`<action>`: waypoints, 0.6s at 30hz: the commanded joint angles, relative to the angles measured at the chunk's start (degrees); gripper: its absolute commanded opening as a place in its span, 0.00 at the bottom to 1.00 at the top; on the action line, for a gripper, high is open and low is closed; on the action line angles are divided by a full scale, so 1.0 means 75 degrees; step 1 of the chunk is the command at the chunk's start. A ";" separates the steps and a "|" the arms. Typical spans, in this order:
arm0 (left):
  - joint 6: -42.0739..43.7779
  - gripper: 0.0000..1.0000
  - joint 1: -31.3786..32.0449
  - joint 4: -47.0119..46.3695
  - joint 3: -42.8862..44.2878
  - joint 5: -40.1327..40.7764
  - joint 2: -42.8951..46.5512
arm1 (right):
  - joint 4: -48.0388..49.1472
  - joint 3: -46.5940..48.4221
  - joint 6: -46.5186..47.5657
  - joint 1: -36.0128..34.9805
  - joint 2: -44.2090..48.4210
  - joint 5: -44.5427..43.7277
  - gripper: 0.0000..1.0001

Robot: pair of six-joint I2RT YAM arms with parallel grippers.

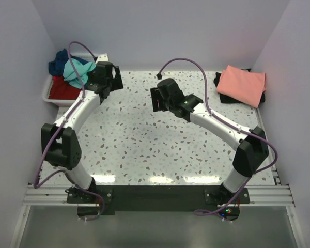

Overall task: Fold and stack the t-shirts
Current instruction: Grab the tshirt from the pile

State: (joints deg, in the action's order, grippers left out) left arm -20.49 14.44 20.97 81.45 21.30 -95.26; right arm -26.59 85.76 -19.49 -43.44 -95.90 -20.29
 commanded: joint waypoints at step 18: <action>-0.1146 0.73 -0.2180 -0.0803 0.2089 0.0770 -0.2168 | -0.0028 0.0390 0.0008 0.0202 -0.0678 0.0139 0.69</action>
State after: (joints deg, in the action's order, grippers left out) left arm -25.39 0.54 19.49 94.30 25.56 -109.10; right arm -26.24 85.93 -19.49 -42.33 -100.09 -19.77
